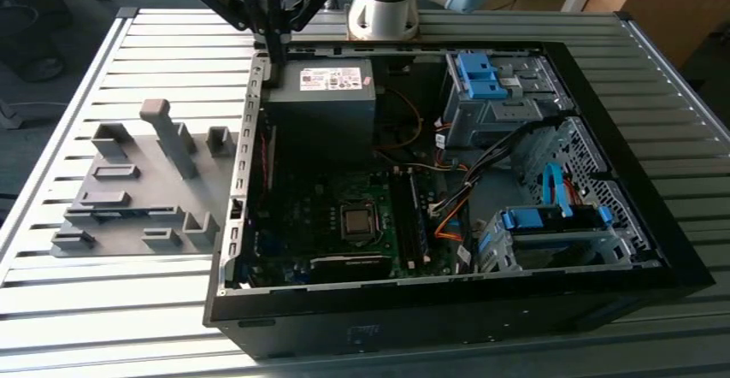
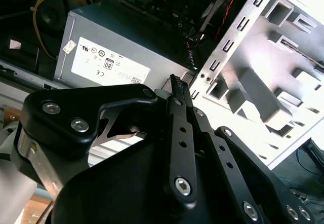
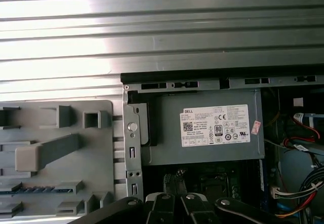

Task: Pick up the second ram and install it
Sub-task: 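Reach for the second ram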

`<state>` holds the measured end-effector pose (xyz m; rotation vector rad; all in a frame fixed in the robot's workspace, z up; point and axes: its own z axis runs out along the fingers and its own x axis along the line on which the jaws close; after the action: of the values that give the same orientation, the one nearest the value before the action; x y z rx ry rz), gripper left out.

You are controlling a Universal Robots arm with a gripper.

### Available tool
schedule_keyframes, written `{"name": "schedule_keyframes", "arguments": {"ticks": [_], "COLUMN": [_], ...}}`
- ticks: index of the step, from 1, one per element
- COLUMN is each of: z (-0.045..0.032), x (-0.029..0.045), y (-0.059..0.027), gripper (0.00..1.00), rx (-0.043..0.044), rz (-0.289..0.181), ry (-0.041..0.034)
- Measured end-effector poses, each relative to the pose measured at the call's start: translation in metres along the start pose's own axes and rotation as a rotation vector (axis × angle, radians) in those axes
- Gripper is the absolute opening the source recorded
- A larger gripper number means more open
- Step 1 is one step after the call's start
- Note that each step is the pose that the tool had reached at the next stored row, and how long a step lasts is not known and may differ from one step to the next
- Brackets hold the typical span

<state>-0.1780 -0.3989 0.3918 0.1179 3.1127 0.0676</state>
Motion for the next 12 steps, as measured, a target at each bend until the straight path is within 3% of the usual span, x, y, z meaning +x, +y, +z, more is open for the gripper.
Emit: {"name": "schedule_keyframes", "arguments": {"ticks": [12], "z": [0.0002], "x": [0.0086], "y": [-0.0007], "gripper": [0.11], "rx": [0.0000], "rz": [0.000], "ry": [0.0002]}}
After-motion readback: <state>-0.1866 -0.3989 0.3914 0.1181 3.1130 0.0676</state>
